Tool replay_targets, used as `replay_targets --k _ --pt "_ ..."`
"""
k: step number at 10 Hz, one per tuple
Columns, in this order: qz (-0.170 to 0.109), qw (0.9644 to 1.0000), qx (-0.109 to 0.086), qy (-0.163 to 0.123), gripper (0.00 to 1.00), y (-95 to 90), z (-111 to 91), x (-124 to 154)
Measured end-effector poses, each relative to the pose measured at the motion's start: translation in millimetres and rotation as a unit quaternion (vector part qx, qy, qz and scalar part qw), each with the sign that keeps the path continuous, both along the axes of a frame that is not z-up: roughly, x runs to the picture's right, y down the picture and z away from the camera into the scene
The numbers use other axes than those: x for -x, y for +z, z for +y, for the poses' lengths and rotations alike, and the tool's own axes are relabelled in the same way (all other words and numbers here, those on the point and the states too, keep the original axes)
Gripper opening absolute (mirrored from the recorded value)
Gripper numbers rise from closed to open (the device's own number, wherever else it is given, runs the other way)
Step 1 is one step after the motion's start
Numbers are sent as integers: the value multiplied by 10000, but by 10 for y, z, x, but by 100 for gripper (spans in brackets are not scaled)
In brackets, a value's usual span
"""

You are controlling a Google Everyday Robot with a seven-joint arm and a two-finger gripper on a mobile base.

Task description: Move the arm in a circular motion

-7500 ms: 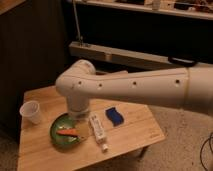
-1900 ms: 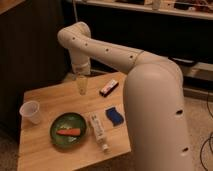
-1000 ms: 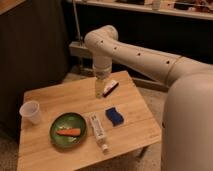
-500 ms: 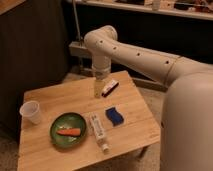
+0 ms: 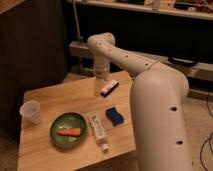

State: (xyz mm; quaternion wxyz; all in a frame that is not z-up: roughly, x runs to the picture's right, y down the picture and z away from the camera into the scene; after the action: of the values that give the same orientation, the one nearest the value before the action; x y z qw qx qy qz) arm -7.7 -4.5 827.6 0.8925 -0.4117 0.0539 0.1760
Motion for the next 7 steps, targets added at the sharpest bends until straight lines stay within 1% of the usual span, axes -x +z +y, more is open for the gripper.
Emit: replay_targets --k 2,3,4,6,7 --pt "151 9997 73 153 80 211 124 -268" --pt "212 9995 95 203 80 276 213 -356" --pt "304 9991 106 273 80 291 258 -461" --pt "608 9971 145 433 80 249 328 -766" --pt "794 9954 165 506 80 196 402 -1018"
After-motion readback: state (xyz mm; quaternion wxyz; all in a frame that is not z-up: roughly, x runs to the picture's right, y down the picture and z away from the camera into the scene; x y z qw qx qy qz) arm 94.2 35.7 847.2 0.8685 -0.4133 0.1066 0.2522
